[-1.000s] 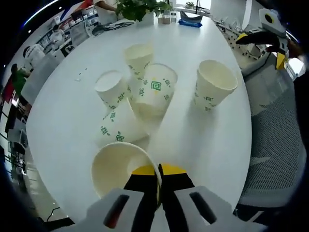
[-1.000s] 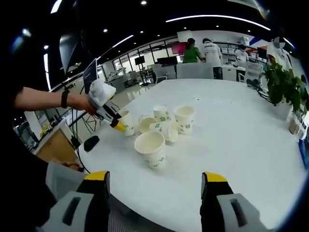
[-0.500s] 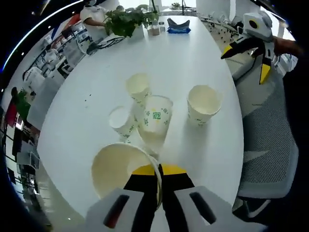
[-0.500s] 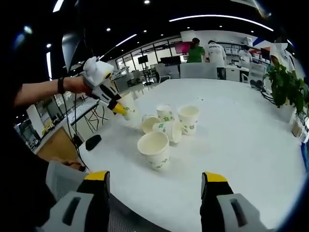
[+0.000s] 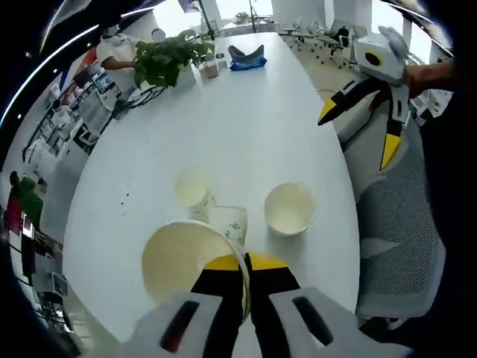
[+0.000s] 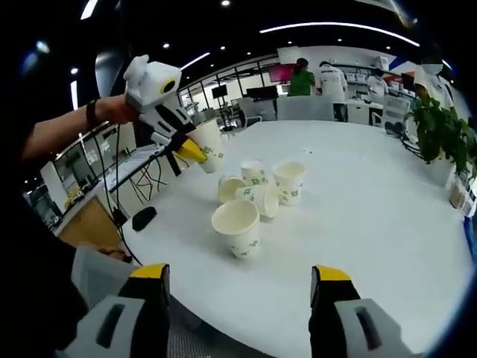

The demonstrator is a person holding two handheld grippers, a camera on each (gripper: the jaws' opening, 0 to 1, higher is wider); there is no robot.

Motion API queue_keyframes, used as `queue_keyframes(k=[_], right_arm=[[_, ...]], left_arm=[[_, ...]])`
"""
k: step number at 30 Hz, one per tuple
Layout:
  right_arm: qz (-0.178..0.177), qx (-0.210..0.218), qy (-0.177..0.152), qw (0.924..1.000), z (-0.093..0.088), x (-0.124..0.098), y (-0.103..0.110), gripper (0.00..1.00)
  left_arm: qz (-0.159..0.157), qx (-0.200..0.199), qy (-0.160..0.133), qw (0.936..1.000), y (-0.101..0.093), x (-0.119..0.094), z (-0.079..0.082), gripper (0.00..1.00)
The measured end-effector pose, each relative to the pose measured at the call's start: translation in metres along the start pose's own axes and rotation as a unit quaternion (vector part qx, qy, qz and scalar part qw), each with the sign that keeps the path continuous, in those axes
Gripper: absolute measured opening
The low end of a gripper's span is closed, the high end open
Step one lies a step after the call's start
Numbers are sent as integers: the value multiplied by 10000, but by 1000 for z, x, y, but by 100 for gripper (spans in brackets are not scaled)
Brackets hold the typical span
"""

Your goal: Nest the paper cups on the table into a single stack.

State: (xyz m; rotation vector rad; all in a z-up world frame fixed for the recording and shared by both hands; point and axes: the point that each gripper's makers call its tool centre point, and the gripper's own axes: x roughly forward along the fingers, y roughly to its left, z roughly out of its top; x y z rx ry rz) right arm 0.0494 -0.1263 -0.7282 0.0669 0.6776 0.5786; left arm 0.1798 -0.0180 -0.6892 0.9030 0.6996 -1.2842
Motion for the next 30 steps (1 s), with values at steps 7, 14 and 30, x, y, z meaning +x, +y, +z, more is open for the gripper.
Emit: queue_keyframes(k=[7, 14, 30], right_arm=[[-18, 30, -36, 10000, 1, -1, -2, 78], [-33, 90, -51, 9999, -2, -4, -4, 78], [-39, 146, -38, 9999, -7, -6, -4, 78]], left_arm=[[-172, 197, -66, 9996, -9, 8, 23, 0], [-333, 323, -95, 9989, -21, 14, 34, 0], [-728, 498, 0, 9961, -51, 36, 46, 0]])
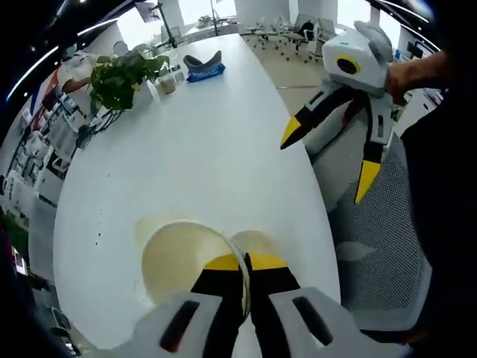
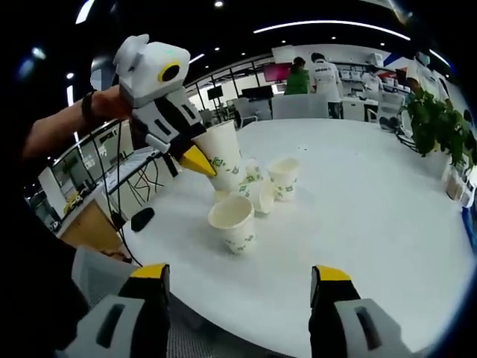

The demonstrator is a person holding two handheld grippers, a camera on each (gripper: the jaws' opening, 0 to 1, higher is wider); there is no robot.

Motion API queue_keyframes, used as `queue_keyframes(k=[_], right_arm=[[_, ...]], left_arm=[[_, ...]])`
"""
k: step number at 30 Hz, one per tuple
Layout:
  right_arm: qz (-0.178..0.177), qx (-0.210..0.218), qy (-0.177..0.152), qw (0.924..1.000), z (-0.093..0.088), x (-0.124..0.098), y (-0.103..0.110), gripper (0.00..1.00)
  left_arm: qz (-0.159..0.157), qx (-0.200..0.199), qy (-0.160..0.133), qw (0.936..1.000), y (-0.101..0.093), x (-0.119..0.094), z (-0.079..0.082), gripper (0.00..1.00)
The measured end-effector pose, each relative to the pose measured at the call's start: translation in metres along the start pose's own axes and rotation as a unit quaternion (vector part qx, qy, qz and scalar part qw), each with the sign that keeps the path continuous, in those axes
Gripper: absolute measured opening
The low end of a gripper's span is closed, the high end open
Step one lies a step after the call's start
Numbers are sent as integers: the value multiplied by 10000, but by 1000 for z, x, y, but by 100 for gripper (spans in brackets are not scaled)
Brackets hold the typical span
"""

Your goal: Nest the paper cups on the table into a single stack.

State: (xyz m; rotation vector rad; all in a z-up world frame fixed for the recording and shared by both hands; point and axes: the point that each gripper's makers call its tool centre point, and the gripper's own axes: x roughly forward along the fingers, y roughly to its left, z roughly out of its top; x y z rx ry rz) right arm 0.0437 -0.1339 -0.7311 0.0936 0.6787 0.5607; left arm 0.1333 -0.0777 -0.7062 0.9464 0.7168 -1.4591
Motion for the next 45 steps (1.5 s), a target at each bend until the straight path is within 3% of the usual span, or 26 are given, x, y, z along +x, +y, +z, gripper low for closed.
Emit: queue_keyframes(k=[16, 45], right_arm=[[-23, 45, 67, 10000, -5, 0, 0, 78], [-43, 32, 145, 9999, -6, 2, -5, 76]], left_arm=[[-278, 53, 267, 9992, -24, 29, -16, 0], [-441, 28, 485, 9978, -30, 51, -32, 0]])
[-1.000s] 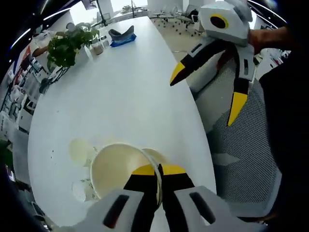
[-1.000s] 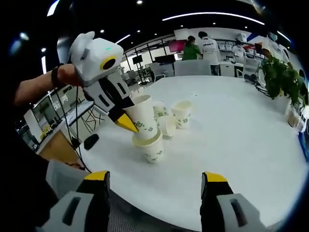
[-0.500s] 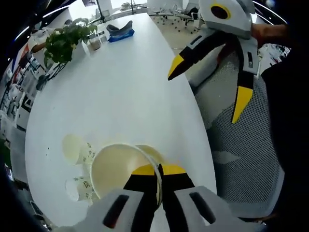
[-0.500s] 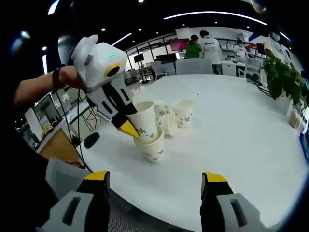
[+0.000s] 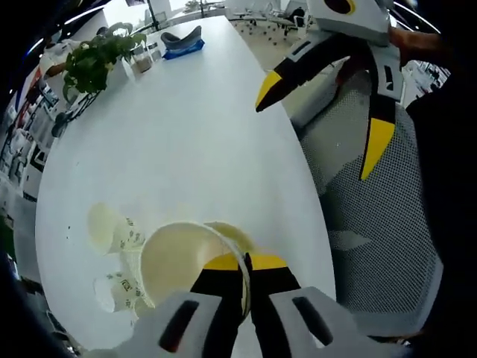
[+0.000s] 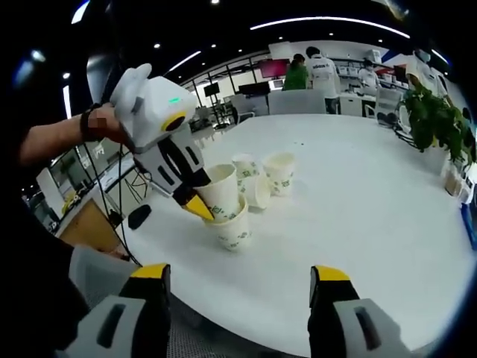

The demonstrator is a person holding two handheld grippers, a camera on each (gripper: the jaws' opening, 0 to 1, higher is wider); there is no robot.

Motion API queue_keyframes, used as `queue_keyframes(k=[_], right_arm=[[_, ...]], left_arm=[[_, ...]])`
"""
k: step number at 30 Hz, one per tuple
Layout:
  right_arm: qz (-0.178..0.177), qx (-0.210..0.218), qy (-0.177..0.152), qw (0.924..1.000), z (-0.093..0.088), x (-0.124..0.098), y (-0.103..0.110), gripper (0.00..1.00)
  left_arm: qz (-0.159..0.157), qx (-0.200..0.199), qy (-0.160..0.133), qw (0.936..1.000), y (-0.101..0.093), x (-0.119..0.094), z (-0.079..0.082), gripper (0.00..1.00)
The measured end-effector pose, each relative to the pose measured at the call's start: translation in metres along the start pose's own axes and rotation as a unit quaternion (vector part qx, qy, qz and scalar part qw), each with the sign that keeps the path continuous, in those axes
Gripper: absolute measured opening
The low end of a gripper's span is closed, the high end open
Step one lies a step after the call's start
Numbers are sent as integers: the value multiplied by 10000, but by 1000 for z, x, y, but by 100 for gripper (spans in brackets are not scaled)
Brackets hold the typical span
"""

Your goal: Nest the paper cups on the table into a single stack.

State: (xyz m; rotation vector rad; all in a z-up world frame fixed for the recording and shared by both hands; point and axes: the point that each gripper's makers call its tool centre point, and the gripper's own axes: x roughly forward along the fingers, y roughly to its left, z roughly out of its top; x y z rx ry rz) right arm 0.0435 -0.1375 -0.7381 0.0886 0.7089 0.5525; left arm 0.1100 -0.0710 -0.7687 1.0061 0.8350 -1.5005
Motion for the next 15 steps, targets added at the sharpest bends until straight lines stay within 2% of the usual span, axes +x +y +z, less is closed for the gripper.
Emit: queue_keyframes(k=[15], right_arm=[[-16, -29, 19, 10000, -2, -1, -3, 76]], left_arm=[[-152, 19, 117, 9998, -5, 4, -5, 0]])
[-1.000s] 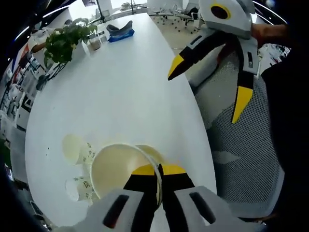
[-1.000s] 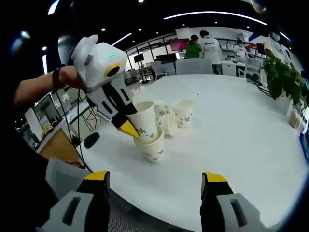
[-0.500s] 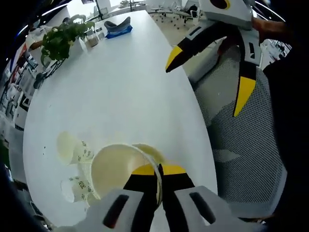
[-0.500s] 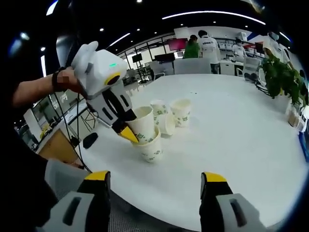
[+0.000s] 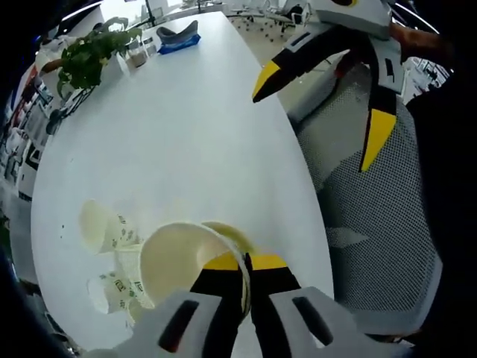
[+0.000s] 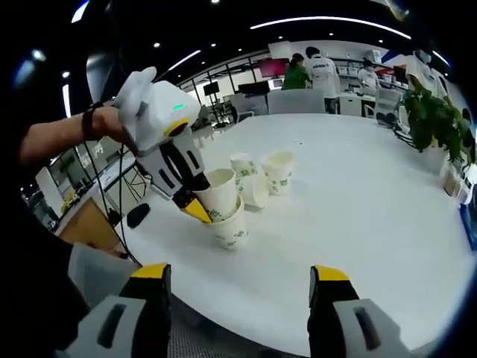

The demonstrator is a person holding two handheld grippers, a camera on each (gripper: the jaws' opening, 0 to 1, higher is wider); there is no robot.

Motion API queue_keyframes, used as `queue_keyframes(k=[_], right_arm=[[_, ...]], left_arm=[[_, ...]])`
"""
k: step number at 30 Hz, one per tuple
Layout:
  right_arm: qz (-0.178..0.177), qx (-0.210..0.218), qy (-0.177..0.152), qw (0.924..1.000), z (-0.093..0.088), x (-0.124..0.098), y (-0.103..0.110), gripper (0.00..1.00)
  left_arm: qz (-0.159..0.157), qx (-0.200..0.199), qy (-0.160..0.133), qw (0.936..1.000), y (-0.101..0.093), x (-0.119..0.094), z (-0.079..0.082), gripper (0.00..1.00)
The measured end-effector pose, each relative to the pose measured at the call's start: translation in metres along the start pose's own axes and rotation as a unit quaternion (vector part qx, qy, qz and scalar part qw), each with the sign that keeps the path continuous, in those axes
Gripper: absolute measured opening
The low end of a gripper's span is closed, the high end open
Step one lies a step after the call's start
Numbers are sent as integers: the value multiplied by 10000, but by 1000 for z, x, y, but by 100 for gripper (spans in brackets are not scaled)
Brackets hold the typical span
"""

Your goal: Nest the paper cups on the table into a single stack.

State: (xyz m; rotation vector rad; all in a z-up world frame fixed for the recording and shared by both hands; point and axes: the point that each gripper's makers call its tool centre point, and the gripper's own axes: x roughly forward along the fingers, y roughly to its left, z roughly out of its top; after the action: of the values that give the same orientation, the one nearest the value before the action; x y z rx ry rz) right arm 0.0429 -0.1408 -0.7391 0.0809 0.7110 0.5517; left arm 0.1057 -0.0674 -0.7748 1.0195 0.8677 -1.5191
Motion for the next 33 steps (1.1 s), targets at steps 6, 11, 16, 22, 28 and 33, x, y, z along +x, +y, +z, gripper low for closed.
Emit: queue_keyframes(k=[6, 11, 16, 22, 28, 33], right_arm=[[10, -3, -12, 10000, 1, 0, 1, 76], [26, -19, -7, 10000, 2, 1, 3, 76], [32, -17, -1, 10000, 2, 1, 3, 76], [33, -23, 1, 10000, 1, 0, 5, 76], [34, -23, -8, 10000, -1, 0, 4, 76], [52, -42, -6, 10000, 0, 0, 6, 76]], left_arm=[[21, 44, -17, 10000, 2, -3, 1, 0], [31, 69, -44, 10000, 2, -6, 3, 0], [-15, 121, -37, 9999, 1, -6, 3, 3], [-20, 143, -45, 9999, 0, -6, 4, 4], [-19, 178, -62, 9998, -1, -11, 6, 6], [-1, 205, -67, 9998, -1, -16, 6, 7]])
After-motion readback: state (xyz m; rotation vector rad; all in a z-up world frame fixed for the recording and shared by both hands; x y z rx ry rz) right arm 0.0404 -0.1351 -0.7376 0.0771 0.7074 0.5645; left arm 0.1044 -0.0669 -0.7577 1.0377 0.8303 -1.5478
